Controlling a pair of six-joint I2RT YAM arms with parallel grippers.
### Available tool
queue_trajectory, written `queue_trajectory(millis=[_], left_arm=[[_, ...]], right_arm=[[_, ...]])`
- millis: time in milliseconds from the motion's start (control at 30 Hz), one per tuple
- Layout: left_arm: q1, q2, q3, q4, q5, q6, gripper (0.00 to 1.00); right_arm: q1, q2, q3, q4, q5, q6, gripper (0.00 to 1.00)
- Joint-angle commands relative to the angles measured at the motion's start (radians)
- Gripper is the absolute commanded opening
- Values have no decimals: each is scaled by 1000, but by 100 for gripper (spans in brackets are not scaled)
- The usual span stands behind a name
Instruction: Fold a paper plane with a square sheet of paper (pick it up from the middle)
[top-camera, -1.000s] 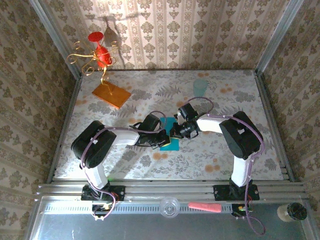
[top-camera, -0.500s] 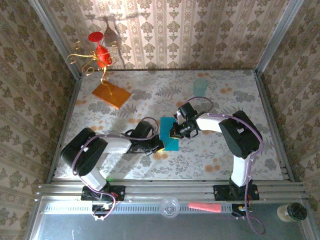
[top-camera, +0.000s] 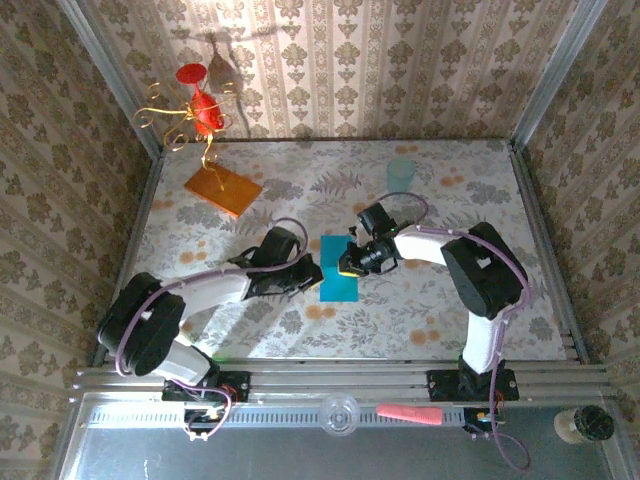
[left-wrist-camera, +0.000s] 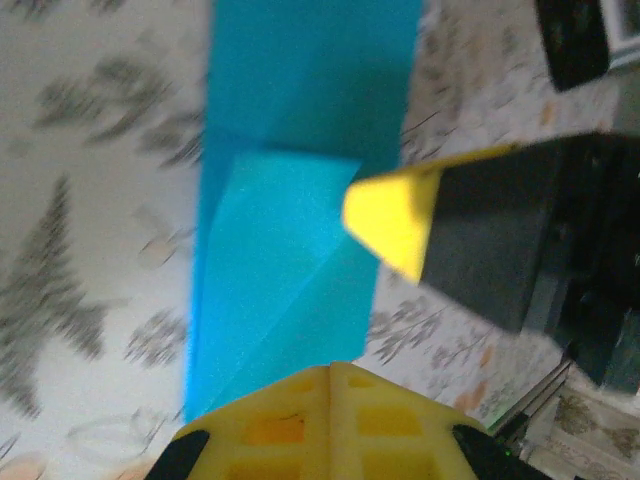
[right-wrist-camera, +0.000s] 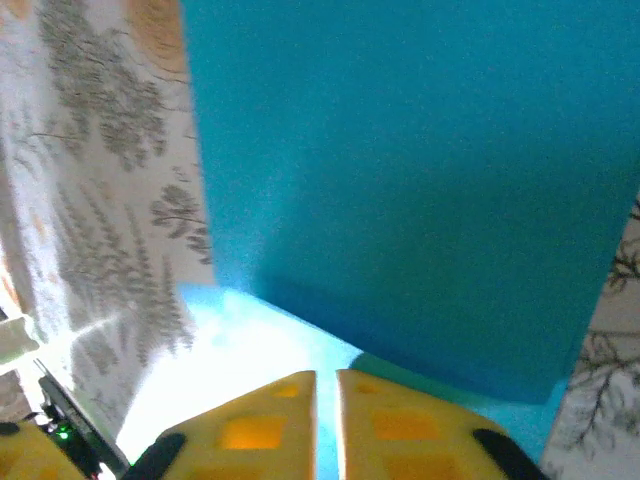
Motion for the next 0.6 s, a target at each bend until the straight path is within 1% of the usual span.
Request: queue_trajectory(millis=[0,133,233,367,567], left_arm=[[11,59,67,-6,11,67,0],[21,142,116,5,20,91,0],[38,183,124,27,26,86,0],[49,221,122,73,35,74,0],[64,263,112,85,35,68,0]], right_arm=[[2,-101,17,-49,67,59,21],[-8,-167,-34,-50,142,96,26],[-17,-199,-82,-33,166,139,28],[-19,-210,-134,12,167,200,33],[-16,-187,-158,46,138,240,35]])
